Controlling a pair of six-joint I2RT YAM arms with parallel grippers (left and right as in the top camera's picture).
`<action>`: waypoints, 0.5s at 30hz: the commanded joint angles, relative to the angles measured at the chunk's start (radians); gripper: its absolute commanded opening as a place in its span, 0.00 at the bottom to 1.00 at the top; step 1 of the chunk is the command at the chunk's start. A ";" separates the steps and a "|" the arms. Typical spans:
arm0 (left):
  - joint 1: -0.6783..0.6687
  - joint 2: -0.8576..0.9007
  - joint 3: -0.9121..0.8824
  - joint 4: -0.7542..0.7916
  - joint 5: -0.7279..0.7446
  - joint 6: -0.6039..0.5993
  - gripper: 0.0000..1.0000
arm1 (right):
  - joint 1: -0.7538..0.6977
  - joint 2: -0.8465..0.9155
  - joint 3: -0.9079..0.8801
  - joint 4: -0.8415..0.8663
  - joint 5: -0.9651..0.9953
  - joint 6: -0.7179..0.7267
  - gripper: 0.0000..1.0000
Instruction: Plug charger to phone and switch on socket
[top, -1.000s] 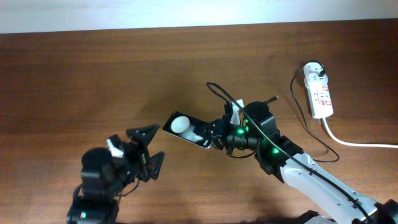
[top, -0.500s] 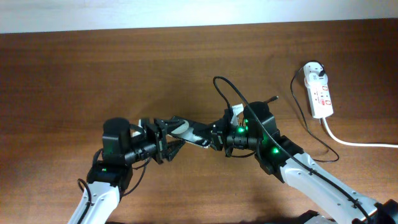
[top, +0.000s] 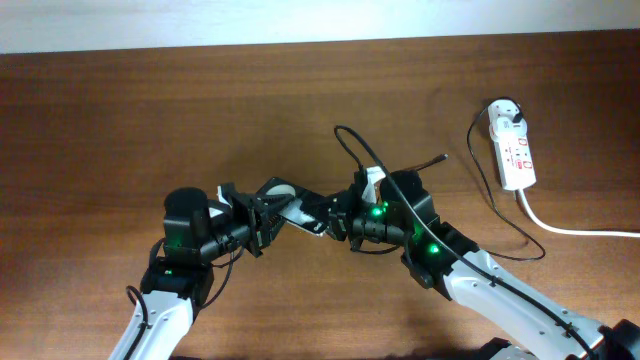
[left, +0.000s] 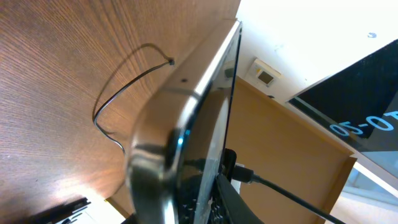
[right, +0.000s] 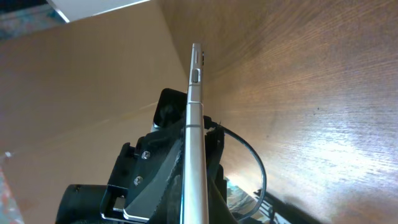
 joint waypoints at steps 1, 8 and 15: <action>-0.002 0.003 0.005 0.006 -0.011 -0.002 0.16 | 0.011 -0.011 0.013 0.006 -0.029 0.024 0.04; -0.002 0.003 0.005 0.046 -0.011 -0.002 0.15 | 0.032 -0.011 0.013 0.006 -0.040 0.119 0.04; -0.002 0.003 0.005 0.046 -0.046 -0.002 0.00 | 0.032 -0.011 0.013 0.006 -0.043 0.152 0.24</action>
